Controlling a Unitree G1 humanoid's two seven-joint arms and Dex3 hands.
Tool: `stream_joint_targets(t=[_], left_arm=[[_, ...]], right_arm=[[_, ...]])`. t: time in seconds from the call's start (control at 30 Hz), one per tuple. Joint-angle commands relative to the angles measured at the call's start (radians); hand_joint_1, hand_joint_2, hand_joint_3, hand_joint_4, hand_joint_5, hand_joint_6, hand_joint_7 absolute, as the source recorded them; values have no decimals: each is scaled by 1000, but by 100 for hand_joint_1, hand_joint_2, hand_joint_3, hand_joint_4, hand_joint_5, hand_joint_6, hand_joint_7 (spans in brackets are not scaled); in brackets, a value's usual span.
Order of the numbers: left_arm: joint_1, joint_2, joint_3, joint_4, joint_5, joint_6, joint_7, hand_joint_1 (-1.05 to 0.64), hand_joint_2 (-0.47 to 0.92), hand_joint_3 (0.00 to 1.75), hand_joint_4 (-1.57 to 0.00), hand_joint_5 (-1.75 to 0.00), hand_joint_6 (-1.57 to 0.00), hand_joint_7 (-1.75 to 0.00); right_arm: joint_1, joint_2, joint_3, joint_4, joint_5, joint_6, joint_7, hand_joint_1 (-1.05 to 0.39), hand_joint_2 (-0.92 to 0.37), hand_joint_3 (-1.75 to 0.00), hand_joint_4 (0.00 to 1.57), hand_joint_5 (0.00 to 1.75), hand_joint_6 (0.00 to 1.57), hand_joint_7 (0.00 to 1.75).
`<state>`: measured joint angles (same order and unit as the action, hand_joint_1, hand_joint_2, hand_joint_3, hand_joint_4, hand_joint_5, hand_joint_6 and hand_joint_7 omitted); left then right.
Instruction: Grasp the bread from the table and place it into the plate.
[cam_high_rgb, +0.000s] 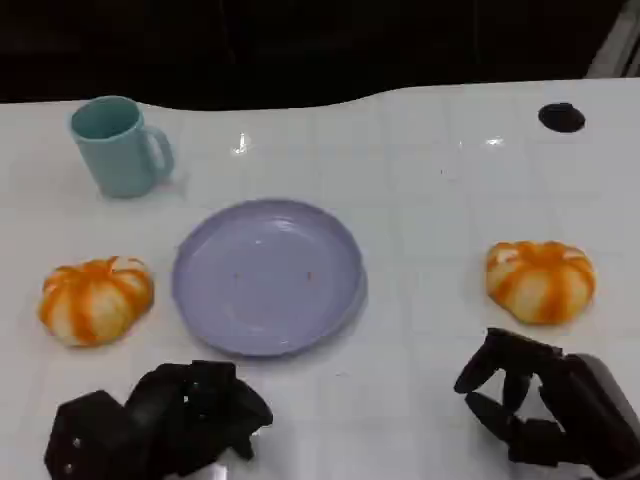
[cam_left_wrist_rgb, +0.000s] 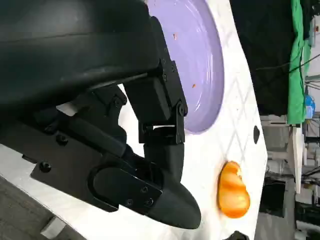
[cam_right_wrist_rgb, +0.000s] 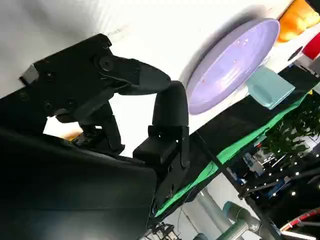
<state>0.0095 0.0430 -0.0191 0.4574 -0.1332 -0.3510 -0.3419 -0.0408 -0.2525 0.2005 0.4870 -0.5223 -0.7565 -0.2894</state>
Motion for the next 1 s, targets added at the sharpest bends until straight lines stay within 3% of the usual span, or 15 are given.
stream_joint_targets(t=[0.03, 0.83, 0.97, 1.0], left_arm=[[0, 20, 8, 8, 5, 0, -9, -105, 87, 0, -87, -151, -127, -78], [1, 21, 8, 5, 5, 5, -8, -105, 87, 0, -87, -151, -126, -80], [-1, 19, 9, 6, 5, 5, -7, -105, 86, 0, -87, -151, -126, -80], [-2, 19, 9, 7, 5, 3, -7, -105, 86, 0, -87, -151, -126, -80]], right_arm=[[-7, -7, -5, 6, 12, -5, -5, -37, -65, -79, 72, 175, 61, 137], [-7, -8, -7, 1, 12, -3, -5, -36, -65, -79, 72, 175, 61, 135], [-12, -7, -13, 5, 9, -19, -24, -36, -65, -75, 69, 175, 64, 125], [-13, -7, -14, 4, 7, -21, -31, -36, -65, -73, 68, 168, 66, 114]])
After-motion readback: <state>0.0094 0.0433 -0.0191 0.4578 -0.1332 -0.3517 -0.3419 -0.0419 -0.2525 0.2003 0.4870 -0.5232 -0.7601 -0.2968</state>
